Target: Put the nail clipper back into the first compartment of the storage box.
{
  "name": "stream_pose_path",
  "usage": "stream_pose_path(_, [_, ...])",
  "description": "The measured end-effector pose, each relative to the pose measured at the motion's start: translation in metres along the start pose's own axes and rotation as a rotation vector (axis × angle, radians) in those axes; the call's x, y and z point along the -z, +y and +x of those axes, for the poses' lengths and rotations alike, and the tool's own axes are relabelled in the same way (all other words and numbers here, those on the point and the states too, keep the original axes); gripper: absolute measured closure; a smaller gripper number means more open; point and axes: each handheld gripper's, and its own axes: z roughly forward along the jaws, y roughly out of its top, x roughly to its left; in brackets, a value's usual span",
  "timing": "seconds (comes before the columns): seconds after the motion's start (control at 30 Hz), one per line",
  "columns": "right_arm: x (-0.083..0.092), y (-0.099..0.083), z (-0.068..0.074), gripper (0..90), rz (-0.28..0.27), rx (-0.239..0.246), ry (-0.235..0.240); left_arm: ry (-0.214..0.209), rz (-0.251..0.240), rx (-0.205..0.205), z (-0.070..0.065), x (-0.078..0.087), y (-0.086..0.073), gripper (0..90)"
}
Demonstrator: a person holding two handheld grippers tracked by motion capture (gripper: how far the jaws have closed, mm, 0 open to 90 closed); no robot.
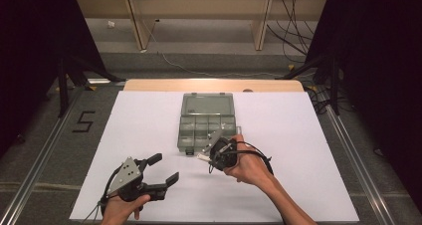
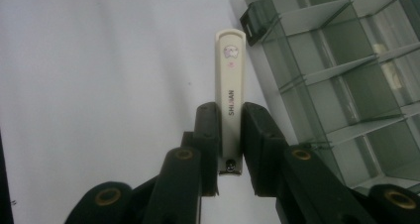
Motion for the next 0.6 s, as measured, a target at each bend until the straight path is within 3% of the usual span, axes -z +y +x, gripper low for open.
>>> stream_pose_path(0.37, [-0.003, 0.014, -0.019, 77.2, -0.039, -0.043, -0.043, 0.001, -0.002, 0.000, 0.000, 0.000, 0.000, 16.0])
stream_pose_path(0.5, [-0.001, 0.020, -0.032, 77.3, -0.072, -0.080, -0.040, -0.003, -0.009, -0.003, 0.001, 0.000, 0.000, 16.0])
stream_pose_path(0.6, [-0.003, 0.027, -0.042, 77.3, -0.079, -0.108, -0.062, 0.004, -0.018, -0.039, 0.003, -0.001, 0.001, 16.0])
